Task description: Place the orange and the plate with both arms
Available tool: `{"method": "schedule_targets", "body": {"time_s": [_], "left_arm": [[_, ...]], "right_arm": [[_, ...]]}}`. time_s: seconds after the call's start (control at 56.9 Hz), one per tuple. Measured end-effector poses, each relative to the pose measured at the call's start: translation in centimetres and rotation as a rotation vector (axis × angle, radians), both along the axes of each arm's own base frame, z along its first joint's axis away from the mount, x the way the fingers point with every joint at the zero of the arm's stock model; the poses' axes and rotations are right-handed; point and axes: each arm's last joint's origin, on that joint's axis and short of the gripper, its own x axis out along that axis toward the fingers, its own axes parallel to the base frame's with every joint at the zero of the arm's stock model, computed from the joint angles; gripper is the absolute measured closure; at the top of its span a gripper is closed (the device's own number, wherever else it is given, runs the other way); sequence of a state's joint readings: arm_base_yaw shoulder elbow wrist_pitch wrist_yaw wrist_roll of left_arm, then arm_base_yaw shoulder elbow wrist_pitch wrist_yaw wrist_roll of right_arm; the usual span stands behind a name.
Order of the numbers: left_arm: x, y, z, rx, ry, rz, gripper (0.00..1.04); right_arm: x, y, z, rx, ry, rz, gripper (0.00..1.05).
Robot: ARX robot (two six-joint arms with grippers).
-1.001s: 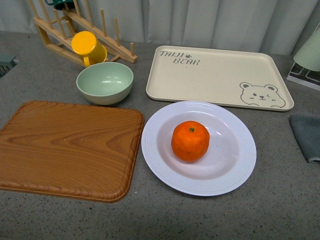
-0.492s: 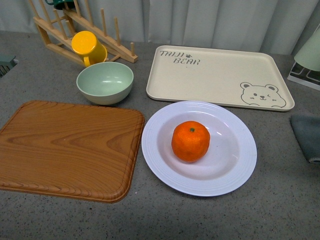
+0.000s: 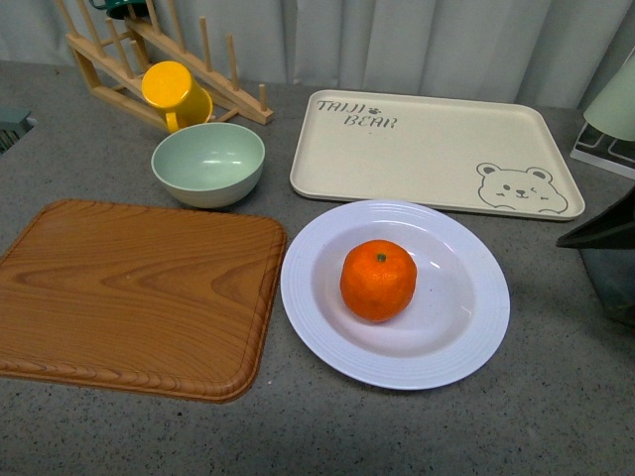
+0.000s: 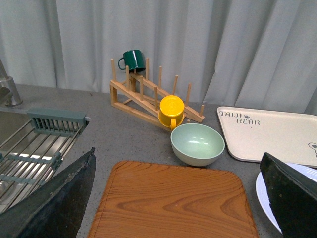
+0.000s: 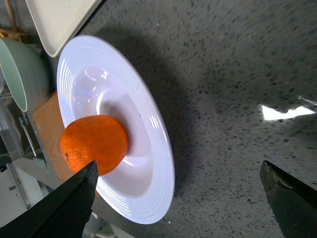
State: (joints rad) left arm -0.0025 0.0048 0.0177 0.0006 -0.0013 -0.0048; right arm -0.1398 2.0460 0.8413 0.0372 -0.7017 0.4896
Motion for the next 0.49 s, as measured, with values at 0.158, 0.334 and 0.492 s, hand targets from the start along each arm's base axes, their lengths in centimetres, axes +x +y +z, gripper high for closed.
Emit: {"method": "schedule_targets", "body": {"time_s": [0.158,0.334,0.492], "left_arm": [[0.0,0.0,0.0,0.000,0.000,0.000,0.06],[0.0,0.0,0.0,0.000,0.000,0.000,0.06],[0.0,0.0,0.0,0.000,0.000,0.000,0.06]], "right_arm": [[0.6,1.7,-1.0,0.066,0.031,0.021,0.09],[1.7,2.7,-1.8,0.093,0.043,0.022,0.09],[1.8,3.1,-3.2,0.132,0.084,0.009,0.09]]}}
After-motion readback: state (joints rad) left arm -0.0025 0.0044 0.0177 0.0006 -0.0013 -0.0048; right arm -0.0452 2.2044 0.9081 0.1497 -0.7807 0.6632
